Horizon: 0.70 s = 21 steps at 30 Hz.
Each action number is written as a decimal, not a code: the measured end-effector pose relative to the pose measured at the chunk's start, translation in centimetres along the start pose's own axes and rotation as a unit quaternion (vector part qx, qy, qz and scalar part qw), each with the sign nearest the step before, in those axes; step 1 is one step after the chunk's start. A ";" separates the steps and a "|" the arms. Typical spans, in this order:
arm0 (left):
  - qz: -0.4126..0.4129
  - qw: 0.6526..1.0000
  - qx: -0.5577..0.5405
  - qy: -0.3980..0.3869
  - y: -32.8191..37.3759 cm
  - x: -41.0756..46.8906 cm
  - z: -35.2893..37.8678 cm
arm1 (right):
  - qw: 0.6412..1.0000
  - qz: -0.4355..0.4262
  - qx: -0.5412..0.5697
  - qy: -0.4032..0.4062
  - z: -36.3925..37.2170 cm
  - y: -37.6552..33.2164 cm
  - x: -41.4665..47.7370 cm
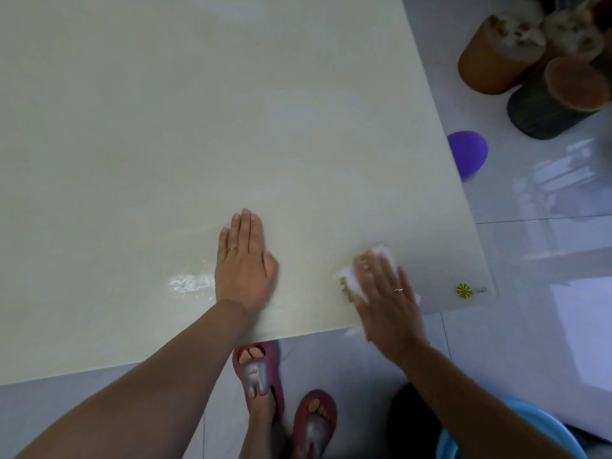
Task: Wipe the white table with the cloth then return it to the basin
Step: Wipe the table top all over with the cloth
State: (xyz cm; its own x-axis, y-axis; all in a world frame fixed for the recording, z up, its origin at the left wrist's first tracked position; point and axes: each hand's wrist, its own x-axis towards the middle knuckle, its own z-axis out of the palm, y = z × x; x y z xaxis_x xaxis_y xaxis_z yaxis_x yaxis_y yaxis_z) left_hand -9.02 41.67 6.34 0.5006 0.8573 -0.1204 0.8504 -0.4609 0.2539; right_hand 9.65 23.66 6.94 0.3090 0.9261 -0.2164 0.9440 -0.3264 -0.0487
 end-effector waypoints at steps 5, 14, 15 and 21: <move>0.030 0.999 -0.022 -0.005 2.7 1.3 0.1 | 0.968 0.235 0.084 0.022 -0.7 -1.8 1.2; 0.051 0.998 -0.012 -0.018 5.0 3.4 1.3 | 0.999 -0.045 0.003 0.007 -1.1 0.2 2.2; 0.050 0.998 -0.011 -0.019 5.0 3.2 1.4 | 1.000 -0.025 0.010 0.008 -1.2 2.1 2.4; 0.036 0.999 -0.013 -0.020 4.0 1.0 1.8 | 0.944 0.316 0.092 0.024 -1.0 0.9 5.1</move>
State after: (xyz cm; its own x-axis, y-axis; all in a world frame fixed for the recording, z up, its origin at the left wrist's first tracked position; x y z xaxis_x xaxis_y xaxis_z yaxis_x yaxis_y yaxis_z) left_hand -4.87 40.28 5.51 0.5676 0.8114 -0.1392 0.8070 -0.5150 0.2890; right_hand 12.22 28.30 6.76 0.8129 0.5412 -0.2152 0.5341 -0.8401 -0.0949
